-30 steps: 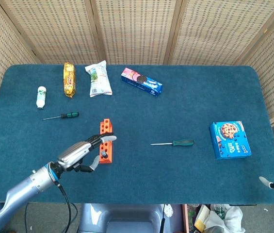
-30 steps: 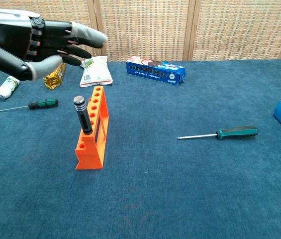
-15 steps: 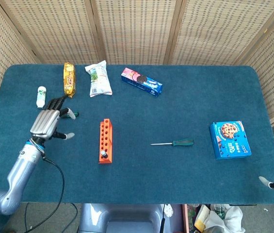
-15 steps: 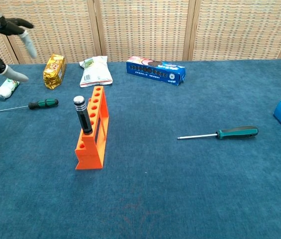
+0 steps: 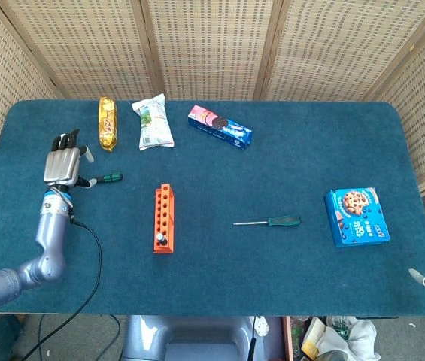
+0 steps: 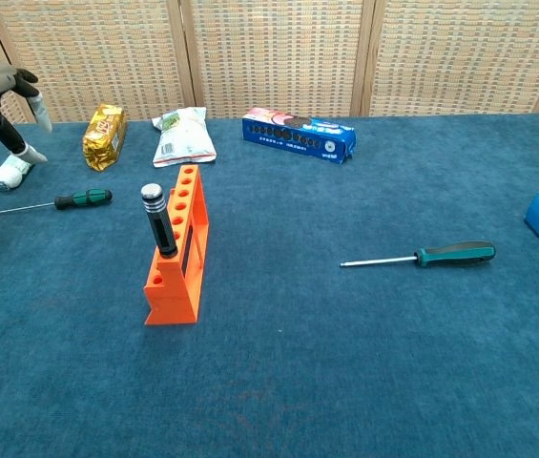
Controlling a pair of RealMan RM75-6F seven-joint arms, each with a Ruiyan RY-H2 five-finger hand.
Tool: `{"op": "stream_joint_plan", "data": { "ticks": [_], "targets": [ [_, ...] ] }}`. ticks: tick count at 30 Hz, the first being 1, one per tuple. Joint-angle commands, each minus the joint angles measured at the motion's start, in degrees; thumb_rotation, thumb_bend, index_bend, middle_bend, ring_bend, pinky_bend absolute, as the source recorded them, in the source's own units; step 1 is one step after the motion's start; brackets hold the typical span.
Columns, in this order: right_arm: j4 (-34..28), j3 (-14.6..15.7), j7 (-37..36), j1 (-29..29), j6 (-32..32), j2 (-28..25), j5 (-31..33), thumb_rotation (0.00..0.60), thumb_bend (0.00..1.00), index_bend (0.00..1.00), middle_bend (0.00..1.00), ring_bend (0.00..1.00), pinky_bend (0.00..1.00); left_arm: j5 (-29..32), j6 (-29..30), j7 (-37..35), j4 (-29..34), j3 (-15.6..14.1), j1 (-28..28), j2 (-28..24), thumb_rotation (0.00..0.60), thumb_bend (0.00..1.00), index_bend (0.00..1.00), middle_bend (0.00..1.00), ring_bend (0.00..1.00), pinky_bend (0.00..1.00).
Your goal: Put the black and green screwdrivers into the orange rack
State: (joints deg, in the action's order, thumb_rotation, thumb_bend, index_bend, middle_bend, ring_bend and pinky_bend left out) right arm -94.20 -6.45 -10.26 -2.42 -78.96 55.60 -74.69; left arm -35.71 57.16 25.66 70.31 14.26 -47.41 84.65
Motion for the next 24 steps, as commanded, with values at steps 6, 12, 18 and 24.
{"op": "stream_joint_plan", "data": {
  "ticks": [6,12,18,24],
  "targets": [
    [0.14,-0.41,0.81,-0.03,0.27,0.04,1.12,0.600,0.00,0.00,0.00,0.00,0.00,3.90,-6.90,1.94,-15.94,1.19,-3.22,10.05,0.600,0.30,0.47,0.00,0.00,0.00],
    [0.38,-0.80,1.47,-0.21,0.66,0.27,2.10,0.600,0.00,0.00,0.00,0.00,0.00,4.84,-13.51,0.92,-27.92,2.59,-4.96,16.15,0.600,0.30,0.47,0.00,0.00,0.00],
    [0.46,-0.90,2.49,-0.51,1.23,0.66,2.64,0.600,0.00,0.00,0.00,0.00,0.00,3.22,-18.73,-0.69,-35.76,3.39,-6.24,20.00,0.600,0.30,0.47,0.00,0.00,0.00],
    [0.39,-1.20,2.81,-0.59,1.38,0.72,3.20,0.600,0.00,0.00,0.00,0.00,0.00,0.65,-21.92,-4.91,-38.97,5.18,-6.97,21.63,0.600,0.30,0.47,0.00,0.00,0.00]
  ]
}}
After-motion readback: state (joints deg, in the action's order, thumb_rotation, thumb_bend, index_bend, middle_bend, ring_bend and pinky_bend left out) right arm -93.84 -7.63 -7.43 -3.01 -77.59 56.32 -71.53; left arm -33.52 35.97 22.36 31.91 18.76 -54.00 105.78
